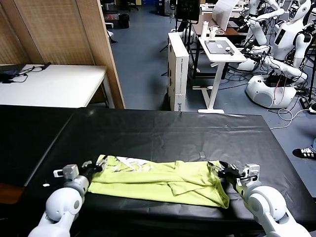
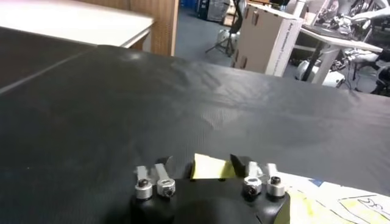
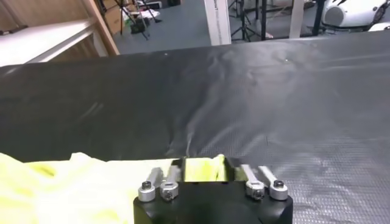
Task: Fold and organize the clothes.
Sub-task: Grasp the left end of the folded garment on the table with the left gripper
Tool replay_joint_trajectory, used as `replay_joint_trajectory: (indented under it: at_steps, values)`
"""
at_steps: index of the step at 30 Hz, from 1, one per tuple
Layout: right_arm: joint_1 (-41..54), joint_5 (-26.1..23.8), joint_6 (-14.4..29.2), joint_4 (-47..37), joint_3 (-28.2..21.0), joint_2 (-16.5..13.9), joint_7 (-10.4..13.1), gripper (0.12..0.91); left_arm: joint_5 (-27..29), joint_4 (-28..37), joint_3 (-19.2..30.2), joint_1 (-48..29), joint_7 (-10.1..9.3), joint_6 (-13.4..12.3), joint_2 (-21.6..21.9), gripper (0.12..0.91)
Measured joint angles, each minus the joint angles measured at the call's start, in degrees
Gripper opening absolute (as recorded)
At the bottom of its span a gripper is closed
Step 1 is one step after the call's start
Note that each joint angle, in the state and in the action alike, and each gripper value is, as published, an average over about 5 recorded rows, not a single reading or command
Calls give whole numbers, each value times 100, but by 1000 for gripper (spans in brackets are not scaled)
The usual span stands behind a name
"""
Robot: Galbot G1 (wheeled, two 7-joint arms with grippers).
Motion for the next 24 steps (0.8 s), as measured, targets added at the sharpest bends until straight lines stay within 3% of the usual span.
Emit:
replay_joint_trajectory:
  at_steps: [10, 12, 15, 18, 24]
  values:
    - [-97, 29, 54, -17, 209, 143, 33, 142, 1, -29, -142, 87, 8, -44, 53, 147]
    - [-92, 32, 58, -7, 216, 151, 3, 178, -6, -64, -152, 120, 33, -51, 64, 147]
    - [-99, 31, 119, 32, 249, 132, -101, 325, 20, -134, -155, 151, 97, -61, 61, 149]
    - [-142, 23, 273, 106, 305, 77, -247, 514, 119, -212, -157, 178, 171, -83, 69, 216]
    - [-345, -18, 809, 345, 500, -76, -545, 850, -78, -373, -253, 270, 176, -80, 215, 568]
